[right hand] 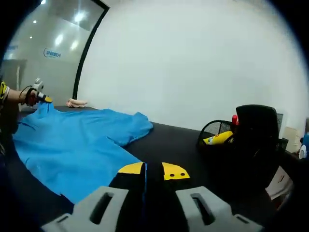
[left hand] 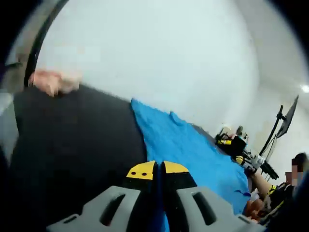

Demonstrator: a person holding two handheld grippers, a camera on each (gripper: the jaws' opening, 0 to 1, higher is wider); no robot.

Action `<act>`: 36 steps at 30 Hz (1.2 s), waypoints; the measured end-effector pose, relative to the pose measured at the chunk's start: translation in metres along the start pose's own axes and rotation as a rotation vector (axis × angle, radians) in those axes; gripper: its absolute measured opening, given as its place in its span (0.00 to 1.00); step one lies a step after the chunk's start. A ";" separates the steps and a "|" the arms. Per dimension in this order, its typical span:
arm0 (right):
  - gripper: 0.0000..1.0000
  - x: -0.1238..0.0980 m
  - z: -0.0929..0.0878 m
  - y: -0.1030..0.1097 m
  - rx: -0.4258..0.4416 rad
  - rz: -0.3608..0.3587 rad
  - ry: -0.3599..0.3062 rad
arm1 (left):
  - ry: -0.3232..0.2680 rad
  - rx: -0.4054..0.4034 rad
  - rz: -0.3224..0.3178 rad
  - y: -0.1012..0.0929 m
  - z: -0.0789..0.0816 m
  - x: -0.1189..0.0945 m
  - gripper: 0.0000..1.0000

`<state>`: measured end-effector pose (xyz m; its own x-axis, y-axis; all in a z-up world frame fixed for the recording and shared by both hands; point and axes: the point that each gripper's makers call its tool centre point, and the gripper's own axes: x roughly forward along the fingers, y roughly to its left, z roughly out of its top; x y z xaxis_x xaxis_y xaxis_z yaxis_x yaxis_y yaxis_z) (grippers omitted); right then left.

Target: Spread out the cloth and fold it

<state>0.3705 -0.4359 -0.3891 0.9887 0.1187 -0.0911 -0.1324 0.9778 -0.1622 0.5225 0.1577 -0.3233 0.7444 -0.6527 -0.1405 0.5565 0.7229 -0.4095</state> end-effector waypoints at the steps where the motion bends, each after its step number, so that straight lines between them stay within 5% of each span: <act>1: 0.11 0.000 0.000 0.001 -0.005 0.004 0.000 | -0.013 0.034 0.001 0.001 0.010 -0.001 0.03; 5: 0.11 0.000 0.000 0.006 -0.034 0.016 0.000 | 0.003 0.221 0.147 0.033 0.014 0.003 0.04; 6: 0.11 0.000 0.000 0.006 -0.038 0.017 0.000 | 0.045 0.256 0.187 0.050 0.000 0.008 0.05; 8: 0.11 -0.001 0.002 0.005 -0.041 0.012 -0.007 | 0.180 0.198 0.239 0.077 -0.042 0.009 0.07; 9: 0.11 -0.002 0.003 0.004 -0.039 0.008 -0.013 | 0.191 0.169 0.280 0.089 -0.050 0.006 0.06; 11: 0.11 -0.002 0.003 0.003 -0.033 0.005 -0.016 | 0.163 0.163 0.298 0.106 -0.054 -0.002 0.06; 13: 0.11 -0.002 0.004 0.004 -0.031 0.006 -0.017 | 0.061 0.063 0.345 0.121 -0.037 -0.014 0.06; 15: 0.12 0.000 0.007 0.003 -0.024 0.010 -0.029 | -0.022 0.076 0.337 0.121 -0.015 -0.020 0.06; 16: 0.14 0.001 0.010 0.003 -0.012 0.012 -0.036 | -0.111 0.102 0.307 0.111 0.011 -0.021 0.07; 19: 0.22 0.006 0.025 0.002 -0.011 -0.002 -0.068 | -0.200 0.072 0.226 0.087 0.040 -0.010 0.11; 22: 0.34 0.029 0.064 0.008 -0.011 -0.013 -0.108 | -0.225 0.082 0.099 0.053 0.056 0.029 0.24; 25: 0.33 0.065 0.106 0.024 0.055 0.038 -0.151 | -0.231 0.134 0.072 0.040 0.061 0.071 0.31; 28: 0.33 0.112 0.135 0.042 -0.062 0.076 -0.176 | -0.378 0.031 0.026 0.030 0.084 0.105 0.24; 30: 0.29 0.138 0.131 0.045 -0.108 0.083 -0.129 | -0.390 0.062 0.014 0.031 0.085 0.121 0.22; 33: 0.24 0.179 0.108 0.049 -0.079 0.118 -0.043 | -0.407 0.240 0.022 0.040 0.084 0.148 0.15; 35: 0.24 0.205 0.100 0.044 -0.037 0.120 -0.027 | -0.310 0.148 -0.032 0.044 0.072 0.176 0.15; 36: 0.24 0.215 0.096 0.042 -0.009 0.122 -0.009 | -0.325 0.112 -0.038 0.047 0.082 0.194 0.15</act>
<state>0.5843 -0.3530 -0.3208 0.9658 0.2386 -0.1018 -0.2525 0.9544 -0.1591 0.7236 0.0837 -0.2962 0.7910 -0.5862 0.1749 0.6096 0.7316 -0.3051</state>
